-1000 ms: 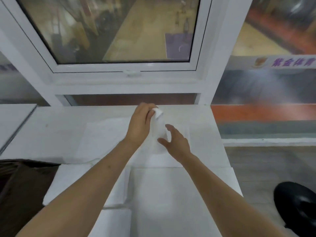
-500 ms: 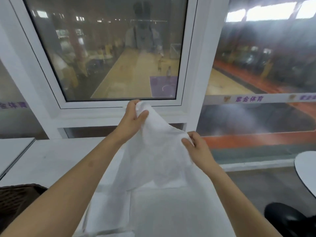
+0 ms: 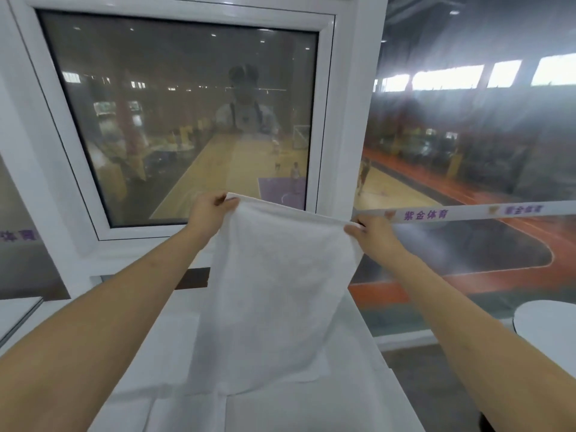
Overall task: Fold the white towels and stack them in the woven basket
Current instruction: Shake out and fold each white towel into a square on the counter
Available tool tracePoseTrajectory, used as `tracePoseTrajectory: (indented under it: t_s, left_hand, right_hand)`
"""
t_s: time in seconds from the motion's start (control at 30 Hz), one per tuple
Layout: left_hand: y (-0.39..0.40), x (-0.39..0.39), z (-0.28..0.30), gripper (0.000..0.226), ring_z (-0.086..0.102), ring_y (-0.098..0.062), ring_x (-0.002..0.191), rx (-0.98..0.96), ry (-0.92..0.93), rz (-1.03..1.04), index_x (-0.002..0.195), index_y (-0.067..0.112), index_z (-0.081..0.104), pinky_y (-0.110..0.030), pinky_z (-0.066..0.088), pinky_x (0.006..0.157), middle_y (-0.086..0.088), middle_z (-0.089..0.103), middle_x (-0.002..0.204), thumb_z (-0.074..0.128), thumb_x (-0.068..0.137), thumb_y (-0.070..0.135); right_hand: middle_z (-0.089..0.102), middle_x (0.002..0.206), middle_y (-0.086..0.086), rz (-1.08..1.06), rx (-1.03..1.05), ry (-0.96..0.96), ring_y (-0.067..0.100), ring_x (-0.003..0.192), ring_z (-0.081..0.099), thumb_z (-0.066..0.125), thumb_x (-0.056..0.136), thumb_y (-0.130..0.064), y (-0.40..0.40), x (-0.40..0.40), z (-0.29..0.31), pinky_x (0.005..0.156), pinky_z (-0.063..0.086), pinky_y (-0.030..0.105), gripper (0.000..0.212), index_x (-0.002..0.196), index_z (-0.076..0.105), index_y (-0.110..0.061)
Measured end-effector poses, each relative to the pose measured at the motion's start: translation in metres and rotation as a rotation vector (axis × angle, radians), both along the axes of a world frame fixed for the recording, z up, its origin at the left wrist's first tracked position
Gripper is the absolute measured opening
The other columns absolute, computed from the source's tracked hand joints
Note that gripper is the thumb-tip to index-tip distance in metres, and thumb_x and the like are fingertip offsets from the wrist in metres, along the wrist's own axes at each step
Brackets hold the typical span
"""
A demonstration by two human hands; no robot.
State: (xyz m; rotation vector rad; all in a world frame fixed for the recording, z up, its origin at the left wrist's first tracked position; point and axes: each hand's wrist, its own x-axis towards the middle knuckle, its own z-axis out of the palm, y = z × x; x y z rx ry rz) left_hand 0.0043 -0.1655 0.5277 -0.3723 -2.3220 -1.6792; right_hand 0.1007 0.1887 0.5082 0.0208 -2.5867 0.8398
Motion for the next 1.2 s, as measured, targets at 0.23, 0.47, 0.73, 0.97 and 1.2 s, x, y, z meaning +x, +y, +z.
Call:
tracePoseTrajectory:
  t_s: [0.23, 0.47, 0.73, 0.97, 1.2]
  left_hand:
    - [-0.011, -0.029, 0.048, 0.030, 0.041, -0.014, 0.075, 0.078, 0.100, 0.089, 0.078, 0.010, 0.058, -0.033, 0.035, 0.070, -0.003, 0.045, 0.079, 0.072, 0.081, 0.037]
    - [-0.001, 0.033, 0.070, 0.020, 0.051, -0.017, 0.077, 0.176, 0.168, -0.021, 0.088, -0.003, 0.069, -0.035, 0.043, 0.074, -0.007, 0.058, 0.080, 0.067, 0.094, 0.016]
    - [0.007, 0.125, -0.009, 0.012, 0.068, -0.007, 0.076, 0.161, 0.012, -0.108, 0.090, 0.016, 0.076, -0.032, 0.058, 0.080, 0.008, 0.076, 0.080, 0.066, 0.097, 0.016]
    - [0.004, 0.242, -0.123, 0.015, 0.071, -0.017, 0.092, 0.117, -0.119, -0.096, 0.095, 0.020, 0.080, -0.041, 0.059, 0.088, 0.005, 0.077, 0.094, 0.067, 0.096, 0.014]
    - [0.018, 0.378, -0.218, 0.020, 0.068, -0.009, 0.083, 0.039, -0.233, -0.054, 0.091, 0.025, 0.080, -0.027, 0.052, 0.075, 0.007, 0.076, 0.090, 0.065, 0.098, 0.015]
  right_hand:
    - [0.067, 0.092, 0.007, -0.094, -0.038, 0.225, 0.026, 0.088, 0.059, 0.059, 0.102, -0.015, -0.009, -0.032, 0.075, 0.071, 0.035, 0.031, 0.019, 0.097, 0.072, -0.003]
    - [0.068, 0.093, -0.003, -0.148, -0.045, 0.328, 0.018, 0.089, 0.059, 0.064, 0.099, -0.021, 0.003, 0.015, 0.108, 0.073, 0.037, 0.030, 0.015, 0.099, 0.075, -0.011]
    - [0.068, 0.086, 0.000, -0.108, -0.097, 0.128, 0.020, 0.084, 0.059, 0.066, 0.099, -0.020, 0.023, 0.117, 0.033, 0.071, 0.041, 0.034, 0.014, 0.089, 0.071, -0.011]
    - [0.073, 0.078, -0.011, 0.046, -0.157, -0.189, 0.004, 0.073, 0.065, 0.071, 0.097, -0.022, 0.044, 0.225, -0.070, 0.067, 0.053, 0.024, 0.018, 0.080, 0.073, -0.028]
    - [0.073, 0.082, -0.004, 0.140, -0.180, -0.376, 0.004, 0.072, 0.058, 0.073, 0.095, -0.032, 0.075, 0.327, -0.173, 0.069, 0.044, 0.028, 0.017, 0.083, 0.076, -0.020]
